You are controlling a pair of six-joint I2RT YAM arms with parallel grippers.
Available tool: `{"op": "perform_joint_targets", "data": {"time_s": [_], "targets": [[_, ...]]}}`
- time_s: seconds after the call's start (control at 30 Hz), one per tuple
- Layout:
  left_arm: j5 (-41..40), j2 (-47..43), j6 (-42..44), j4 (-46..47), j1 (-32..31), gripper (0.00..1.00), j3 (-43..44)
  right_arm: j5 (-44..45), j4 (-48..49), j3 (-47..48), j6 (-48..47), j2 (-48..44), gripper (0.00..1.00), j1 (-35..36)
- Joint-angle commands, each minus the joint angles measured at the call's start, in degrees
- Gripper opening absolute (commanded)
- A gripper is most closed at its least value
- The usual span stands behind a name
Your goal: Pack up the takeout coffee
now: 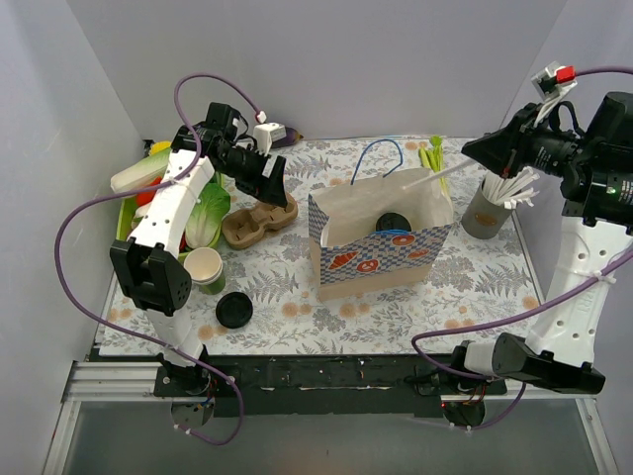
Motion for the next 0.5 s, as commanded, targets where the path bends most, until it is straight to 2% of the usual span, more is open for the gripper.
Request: {"op": "perform_joint_targets", "data": {"time_s": [0.0, 0.1, 0.13, 0.3, 0.37, 0.47], "targets": [[-0.28, -3.48, 0.05, 0.47, -0.33, 0.76, -0.44, -0.78, -5.05, -0.37, -4.43, 0.24, 0.15, 0.0], [-0.45, -3.31, 0.14, 0.3, -0.33, 0.76, 0.09, 0.88, -1.81, 2.26, -1.72, 1.47, 0.66, 0.0], [-0.54, -3.22, 0.31, 0.3, -0.33, 0.76, 0.09, 3.15, -0.49, 2.36, -0.4, 1.57, 0.94, 0.0], [-2.12, -3.05, -0.91, 1.87, -0.33, 0.77, 0.18, 9.57, 6.98, 1.22, 4.53, 3.94, 0.96, -0.09], [-8.41, -3.31, -3.19, 3.54, -0.25, 0.79, -0.17, 19.31, 8.04, 0.25, 4.53, 4.38, 0.96, 0.0], [-17.39, -4.19, -6.61, 7.76, -0.25, 0.87, -0.7, 33.99, 8.83, -1.33, 5.93, 6.05, 0.97, 0.0]]}}
